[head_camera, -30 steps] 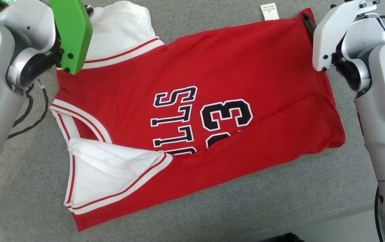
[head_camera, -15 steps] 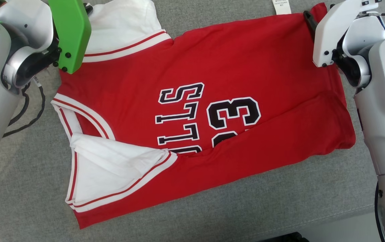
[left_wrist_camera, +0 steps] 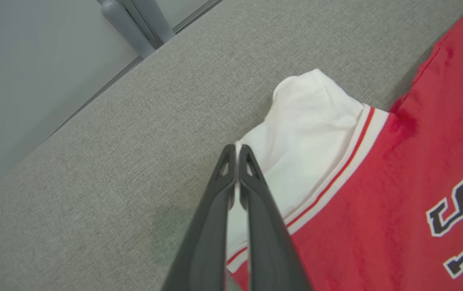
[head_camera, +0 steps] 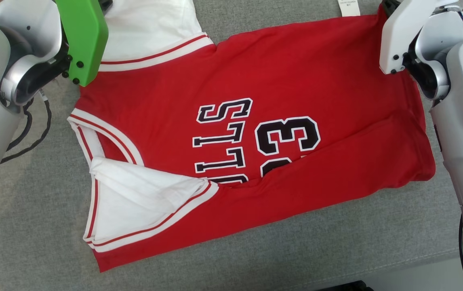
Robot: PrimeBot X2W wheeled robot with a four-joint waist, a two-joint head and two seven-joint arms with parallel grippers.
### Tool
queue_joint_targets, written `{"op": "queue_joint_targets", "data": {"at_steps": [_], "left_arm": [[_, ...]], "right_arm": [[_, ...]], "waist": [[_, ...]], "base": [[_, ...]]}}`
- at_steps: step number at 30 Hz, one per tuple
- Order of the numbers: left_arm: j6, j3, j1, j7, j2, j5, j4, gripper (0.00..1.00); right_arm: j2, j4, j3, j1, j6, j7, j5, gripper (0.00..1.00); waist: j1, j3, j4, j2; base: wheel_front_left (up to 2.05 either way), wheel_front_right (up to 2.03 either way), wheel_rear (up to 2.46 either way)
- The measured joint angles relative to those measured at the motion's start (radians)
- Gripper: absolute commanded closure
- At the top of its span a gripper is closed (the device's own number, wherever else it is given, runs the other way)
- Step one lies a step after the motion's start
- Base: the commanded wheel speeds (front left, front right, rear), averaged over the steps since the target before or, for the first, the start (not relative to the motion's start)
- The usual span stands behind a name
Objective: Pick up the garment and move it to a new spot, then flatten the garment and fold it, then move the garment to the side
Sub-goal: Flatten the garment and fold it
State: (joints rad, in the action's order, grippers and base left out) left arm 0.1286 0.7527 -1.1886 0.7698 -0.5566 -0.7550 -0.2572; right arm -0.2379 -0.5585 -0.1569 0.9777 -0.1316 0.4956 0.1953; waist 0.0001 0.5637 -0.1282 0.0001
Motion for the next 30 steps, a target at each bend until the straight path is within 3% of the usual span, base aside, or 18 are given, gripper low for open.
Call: {"op": "queue_joint_targets", "data": {"at_steps": [7, 18, 30], "left_arm": [[0.000, -0.005, 0.001, -0.089, -0.018, -0.047, 0.037, 1.00], [-0.001, -0.013, 0.117, -0.175, -0.143, -0.121, 0.209, 1.00], [-0.079, -0.042, 0.312, -0.218, -0.245, -0.177, 0.466, 1.00]], "right_arm": [[-0.042, 0.045, 0.022, -0.014, 0.000, -0.046, 0.093, 1.00], [-0.187, 0.269, 0.044, -0.221, 0.000, -0.071, 0.340, 1.00], [-0.273, 0.452, 0.167, -0.459, 0.000, -0.060, 0.410, 1.00]], "waist": [[-0.0001, -0.025, 0.012, 0.0000], [-0.0001, -0.079, 0.067, 0.0000], [-0.0001, -0.152, 0.132, 0.0000]], "base": [[0.00, 0.00, 0.00], [0.00, 0.00, 0.00], [0.00, 0.00, 0.00]]}}
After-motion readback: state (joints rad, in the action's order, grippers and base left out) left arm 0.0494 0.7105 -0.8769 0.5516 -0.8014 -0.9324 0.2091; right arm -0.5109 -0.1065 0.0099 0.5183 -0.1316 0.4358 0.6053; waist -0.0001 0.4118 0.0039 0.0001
